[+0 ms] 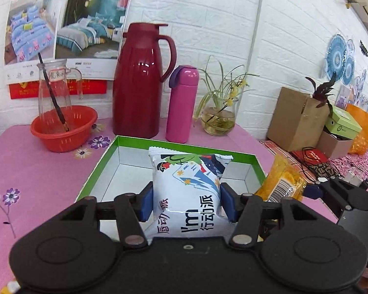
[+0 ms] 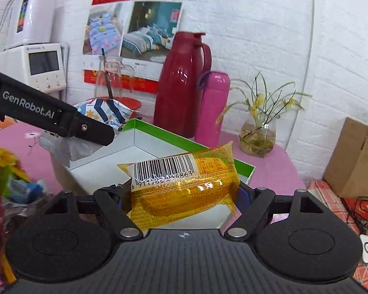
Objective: Organize snacks
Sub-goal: 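Carry both packets into the green box and open both tools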
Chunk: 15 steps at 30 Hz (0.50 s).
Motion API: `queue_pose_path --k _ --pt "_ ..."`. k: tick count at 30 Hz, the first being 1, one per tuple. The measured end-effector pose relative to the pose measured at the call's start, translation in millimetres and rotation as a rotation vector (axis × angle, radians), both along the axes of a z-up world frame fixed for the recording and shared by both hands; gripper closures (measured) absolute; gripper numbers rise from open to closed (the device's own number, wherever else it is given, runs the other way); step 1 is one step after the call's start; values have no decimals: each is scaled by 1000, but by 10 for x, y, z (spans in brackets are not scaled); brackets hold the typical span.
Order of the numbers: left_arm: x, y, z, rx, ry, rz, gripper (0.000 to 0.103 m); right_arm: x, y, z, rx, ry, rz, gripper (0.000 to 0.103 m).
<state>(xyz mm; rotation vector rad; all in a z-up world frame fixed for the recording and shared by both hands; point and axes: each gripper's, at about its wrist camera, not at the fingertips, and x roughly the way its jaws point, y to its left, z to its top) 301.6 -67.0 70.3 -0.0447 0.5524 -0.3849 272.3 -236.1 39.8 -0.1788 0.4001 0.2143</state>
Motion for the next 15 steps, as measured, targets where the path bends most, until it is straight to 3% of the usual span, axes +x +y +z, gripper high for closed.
queue_pose_path --k 5,6,7,11,15 --pt "256 -58 -212 17 32 -10 69 192 55 -155 5 32 32 0" --pt "280 -69 -252 18 26 -15 42 206 64 -192 1 42 50 0" --pt "290 -72 -276 19 19 -17 0 232 79 -228 -13 63 73 0" --pt "210 -34 -248 20 -14 4 0 160 29 -113 -13 70 64 0" --pt "-13 68 -38 -29 -42 12 0 -119 -50 142 25 -4 66 0"
